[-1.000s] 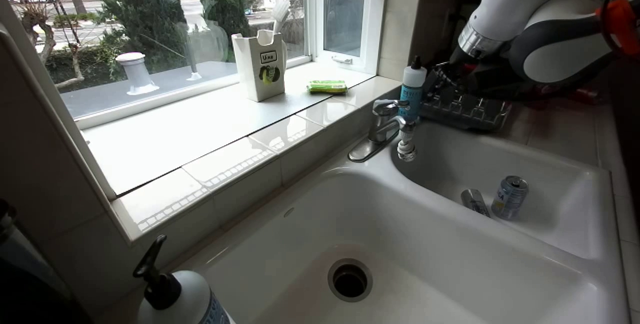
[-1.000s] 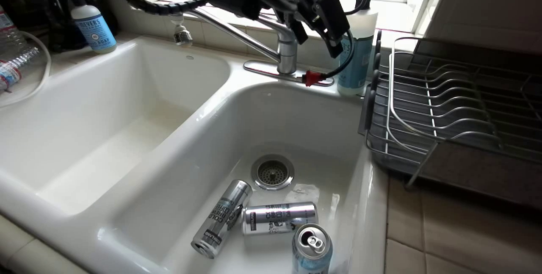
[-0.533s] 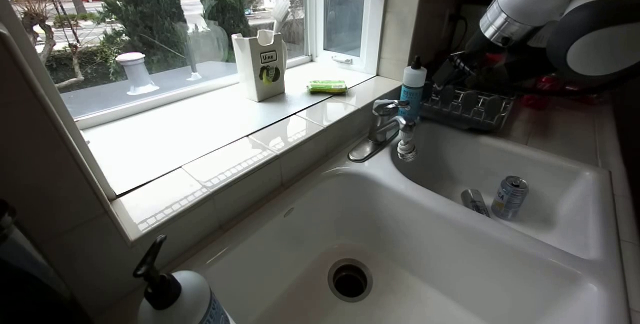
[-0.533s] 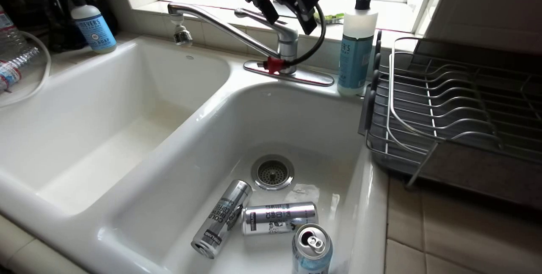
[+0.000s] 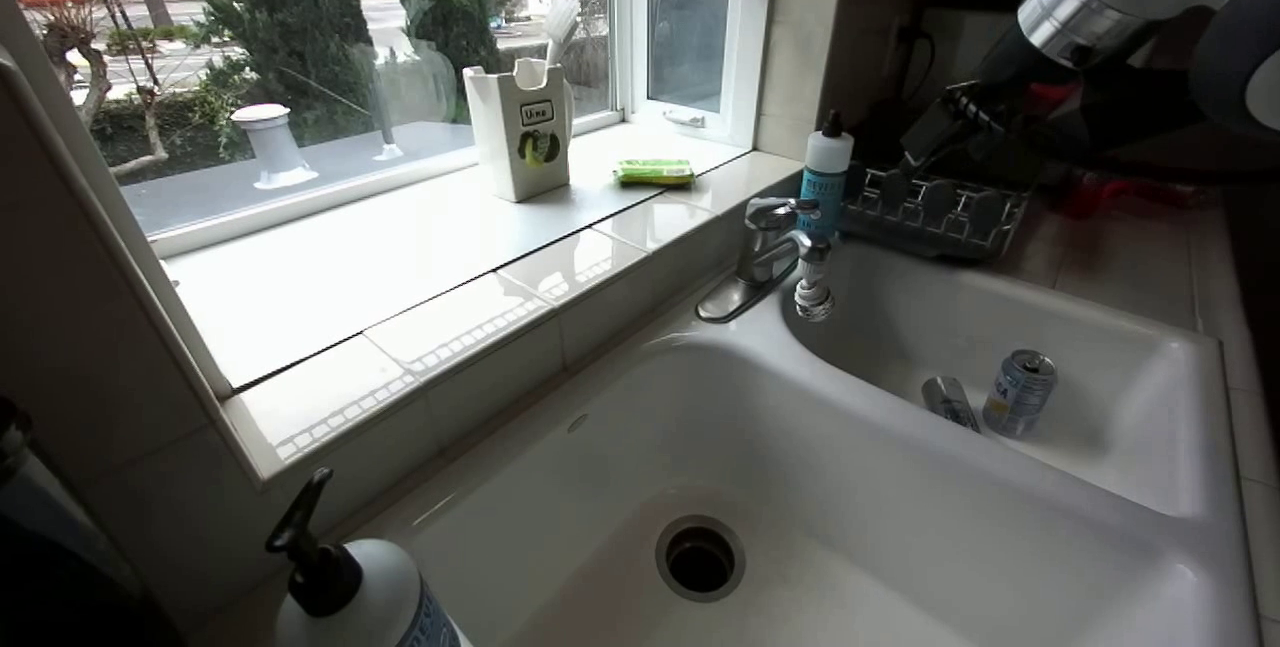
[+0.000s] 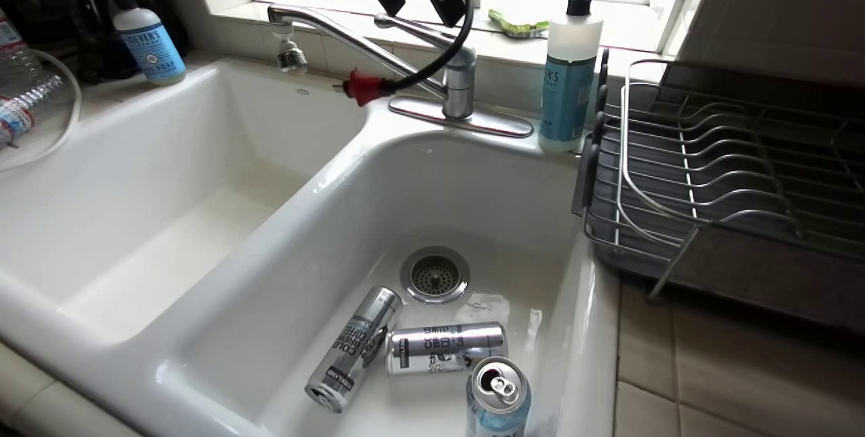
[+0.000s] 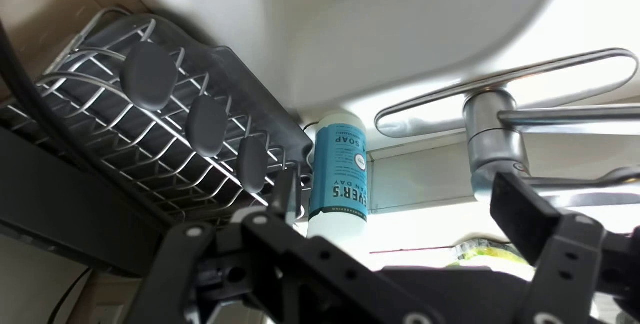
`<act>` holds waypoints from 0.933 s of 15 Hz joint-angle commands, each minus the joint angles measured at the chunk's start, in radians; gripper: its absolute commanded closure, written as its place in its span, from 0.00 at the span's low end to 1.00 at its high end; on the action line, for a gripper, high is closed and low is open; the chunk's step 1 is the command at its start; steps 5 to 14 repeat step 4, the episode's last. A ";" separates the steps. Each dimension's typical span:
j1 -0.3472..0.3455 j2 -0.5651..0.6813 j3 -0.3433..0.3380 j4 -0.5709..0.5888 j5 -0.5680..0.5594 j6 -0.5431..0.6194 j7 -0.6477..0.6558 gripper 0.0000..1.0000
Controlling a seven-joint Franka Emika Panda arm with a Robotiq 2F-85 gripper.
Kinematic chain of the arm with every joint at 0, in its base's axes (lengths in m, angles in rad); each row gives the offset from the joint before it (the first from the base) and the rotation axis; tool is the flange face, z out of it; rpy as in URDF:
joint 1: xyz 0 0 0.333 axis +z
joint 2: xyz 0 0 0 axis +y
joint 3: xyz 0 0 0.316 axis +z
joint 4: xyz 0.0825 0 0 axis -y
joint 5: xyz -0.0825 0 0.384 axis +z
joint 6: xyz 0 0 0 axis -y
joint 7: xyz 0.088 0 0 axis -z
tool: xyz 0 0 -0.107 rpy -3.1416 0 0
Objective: Take the bottle off the window
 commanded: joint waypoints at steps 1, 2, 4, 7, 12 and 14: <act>-0.034 -0.015 0.034 -0.007 0.036 0.004 -0.024 0.00; -0.035 -0.024 0.035 -0.013 0.038 0.004 -0.024 0.00; -0.035 -0.029 0.035 -0.019 0.040 0.004 -0.025 0.00; -0.035 -0.029 0.035 -0.019 0.040 0.004 -0.025 0.00; -0.035 -0.029 0.035 -0.019 0.040 0.004 -0.025 0.00; -0.035 -0.029 0.035 -0.019 0.040 0.004 -0.025 0.00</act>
